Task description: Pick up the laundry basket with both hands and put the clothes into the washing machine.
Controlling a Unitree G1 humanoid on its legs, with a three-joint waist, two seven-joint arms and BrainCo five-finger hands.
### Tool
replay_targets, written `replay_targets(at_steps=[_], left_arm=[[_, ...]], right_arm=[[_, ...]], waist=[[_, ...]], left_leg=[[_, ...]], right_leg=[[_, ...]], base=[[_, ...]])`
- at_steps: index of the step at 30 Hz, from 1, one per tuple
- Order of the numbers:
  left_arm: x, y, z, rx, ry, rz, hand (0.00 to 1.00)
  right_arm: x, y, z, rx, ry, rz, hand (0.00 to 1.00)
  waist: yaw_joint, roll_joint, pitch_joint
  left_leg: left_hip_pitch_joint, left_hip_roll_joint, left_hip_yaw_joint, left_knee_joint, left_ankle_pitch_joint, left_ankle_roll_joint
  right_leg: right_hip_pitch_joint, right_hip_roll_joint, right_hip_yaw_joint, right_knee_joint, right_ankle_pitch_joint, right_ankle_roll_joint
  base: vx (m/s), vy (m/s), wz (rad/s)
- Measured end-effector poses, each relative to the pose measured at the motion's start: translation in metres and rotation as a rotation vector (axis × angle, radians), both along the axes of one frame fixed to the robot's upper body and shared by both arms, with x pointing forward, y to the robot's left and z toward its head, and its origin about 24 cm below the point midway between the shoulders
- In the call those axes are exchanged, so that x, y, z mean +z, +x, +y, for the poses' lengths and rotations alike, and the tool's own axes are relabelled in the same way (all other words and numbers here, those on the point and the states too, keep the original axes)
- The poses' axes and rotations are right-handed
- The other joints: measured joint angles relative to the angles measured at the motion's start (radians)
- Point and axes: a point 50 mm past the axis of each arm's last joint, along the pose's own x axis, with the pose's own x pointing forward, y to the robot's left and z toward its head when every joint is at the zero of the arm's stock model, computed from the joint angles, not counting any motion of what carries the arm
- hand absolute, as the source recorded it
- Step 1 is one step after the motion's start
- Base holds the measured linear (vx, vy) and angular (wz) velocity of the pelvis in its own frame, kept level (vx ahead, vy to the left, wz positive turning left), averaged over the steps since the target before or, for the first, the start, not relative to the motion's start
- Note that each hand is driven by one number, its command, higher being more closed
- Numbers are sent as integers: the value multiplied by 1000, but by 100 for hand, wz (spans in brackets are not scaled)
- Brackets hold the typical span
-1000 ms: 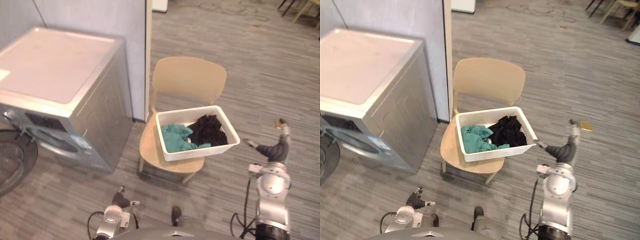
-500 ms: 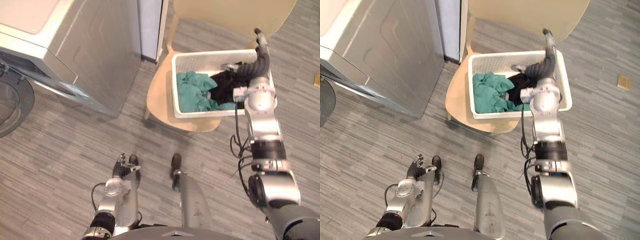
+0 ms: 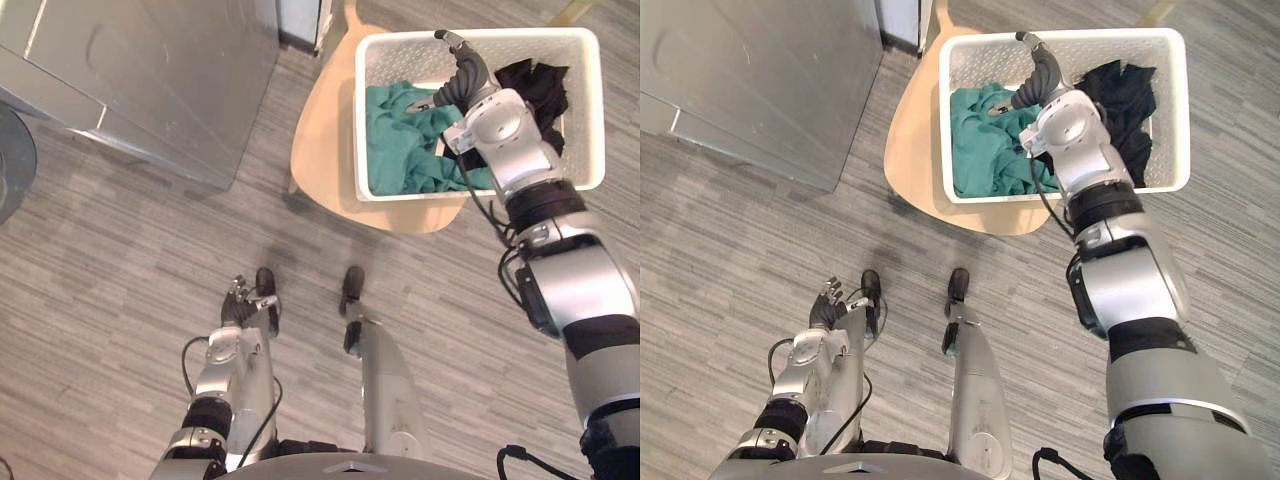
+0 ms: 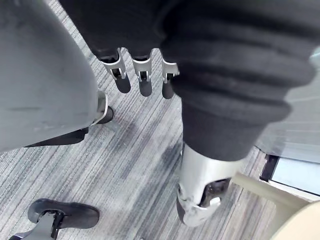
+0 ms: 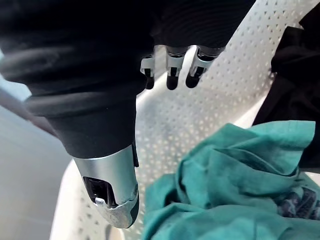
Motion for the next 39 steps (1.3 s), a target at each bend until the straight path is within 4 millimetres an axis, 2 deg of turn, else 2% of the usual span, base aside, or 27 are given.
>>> replay_targets(at_steps=[4,7,13,16,22,23,25,31,35,39], left_arm=[[0,1,-1,-2,-2,1,0],[1,3,-1,-2,-2,-4,0],[8,9,-3,-18,0,-28,0],[11,13,-7,-30,-14,-41,0],[32,21,-14,-43,-58,-139,0],[35,22,-14,-37,-71,-157,0],[39,24,-14,-27,-90,-182,0],[47,26,-13,5,-139,-224,0],[50,27,-18,24,-163,-237,0],[53,28,-16,53,-179,-247,0]], right_arm=[[-7,2,6,24,-70,63,0],[-13,3,3,23,-77,105,0],[-52,6,-8,-7,-224,313,0],[-64,5,-14,-32,-280,361,0],[-68,4,-19,-69,-318,351,0],[-68,4,-19,-70,-314,337,100],[-67,4,-20,-74,-294,316,100],[-37,7,-24,-112,-120,183,100],[-34,6,-29,-125,27,139,100],[-41,7,-18,-87,260,99,100]], waist=[[2,-1,1],[2,-1,1],[8,-1,1],[12,-1,1],[19,-2,1],[18,-2,1],[19,-7,-2],[18,-9,-2],[26,-9,-2],[24,-9,-2]], left_leg=[[-9,1,4,-17,9,-5],[-9,3,4,-18,9,-5],[-9,2,0,-40,28,-6],[-8,1,-11,-65,48,-14],[-30,-1,-20,-110,78,-20],[-39,-1,-23,-111,82,-19],[-54,-4,-24,-123,93,-20],[-90,-11,-45,-171,138,-32],[-91,-6,-47,-173,145,-36],[-87,4,-46,-154,145,-36]], right_leg=[[-10,0,-4,-10,4,-2],[-10,0,-11,-10,4,-2],[-9,0,-23,-19,7,-7],[-10,0,-38,-25,10,-11],[-29,-1,-60,-42,19,-24],[-35,-1,-66,-44,20,-25],[-52,-3,-71,-45,22,-28],[-100,-6,-91,-51,31,-38],[-99,-1,-99,-51,33,-41],[-91,6,-97,-48,37,-46]], base=[[5,-8,2],[0,0,0],[-6,-12,3],[-16,-51,13],[-24,-40,11],[-12,-12,11],[-6,-13,9],[9,-23,10],[18,-15,3],[8,-6,-5]])
